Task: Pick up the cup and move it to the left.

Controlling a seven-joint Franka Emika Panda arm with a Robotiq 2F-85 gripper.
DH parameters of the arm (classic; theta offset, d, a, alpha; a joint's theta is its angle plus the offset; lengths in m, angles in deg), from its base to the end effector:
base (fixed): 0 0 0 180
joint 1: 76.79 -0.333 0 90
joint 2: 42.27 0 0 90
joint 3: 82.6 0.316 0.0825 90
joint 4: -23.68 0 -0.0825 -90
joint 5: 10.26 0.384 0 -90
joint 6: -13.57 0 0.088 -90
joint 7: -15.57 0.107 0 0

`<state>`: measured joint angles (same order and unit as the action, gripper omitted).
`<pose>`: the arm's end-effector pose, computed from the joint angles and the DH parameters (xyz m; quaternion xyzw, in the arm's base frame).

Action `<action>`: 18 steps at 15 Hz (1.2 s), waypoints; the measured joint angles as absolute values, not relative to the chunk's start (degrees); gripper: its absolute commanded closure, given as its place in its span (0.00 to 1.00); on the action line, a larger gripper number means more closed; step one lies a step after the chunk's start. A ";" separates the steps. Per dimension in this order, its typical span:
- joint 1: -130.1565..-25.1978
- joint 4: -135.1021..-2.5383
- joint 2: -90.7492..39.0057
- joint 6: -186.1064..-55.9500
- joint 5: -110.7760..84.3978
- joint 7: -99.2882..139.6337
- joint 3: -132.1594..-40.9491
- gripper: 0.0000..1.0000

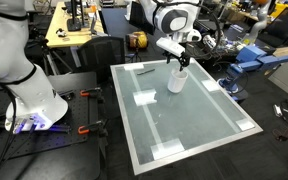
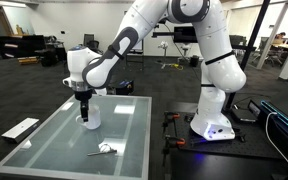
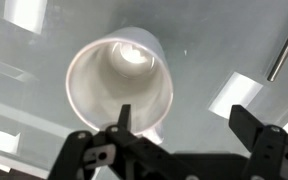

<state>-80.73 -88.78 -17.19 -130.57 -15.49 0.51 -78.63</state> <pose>0.6227 0.0853 0.2611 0.9715 0.2293 0.0574 0.0180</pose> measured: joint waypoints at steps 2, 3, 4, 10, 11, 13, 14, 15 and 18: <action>-81.08 -89.31 -18.76 -130.58 -16.02 1.74 -78.63 0.00; -81.28 -89.83 -19.78 -130.59 -16.35 2.62 -78.63 0.00; -81.49 -90.53 -20.98 -130.60 -16.60 3.68 -78.64 0.00; -82.77 -97.74 -30.71 -130.59 -18.32 10.63 -78.64 0.00; -82.96 -99.14 -32.40 -130.60 -19.04 11.72 -78.64 0.00; -83.35 -101.73 -35.50 -130.60 -20.03 13.27 -78.63 0.00; -83.47 -102.83 -36.79 -130.60 -20.38 13.75 -78.61 0.00; -83.55 -103.78 -37.90 -130.60 -20.41 13.78 -78.56 0.00; -83.58 -105.31 -39.69 -130.60 -20.41 13.79 -78.48 0.00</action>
<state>-83.58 -105.31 -39.69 -130.60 -20.41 13.79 -78.48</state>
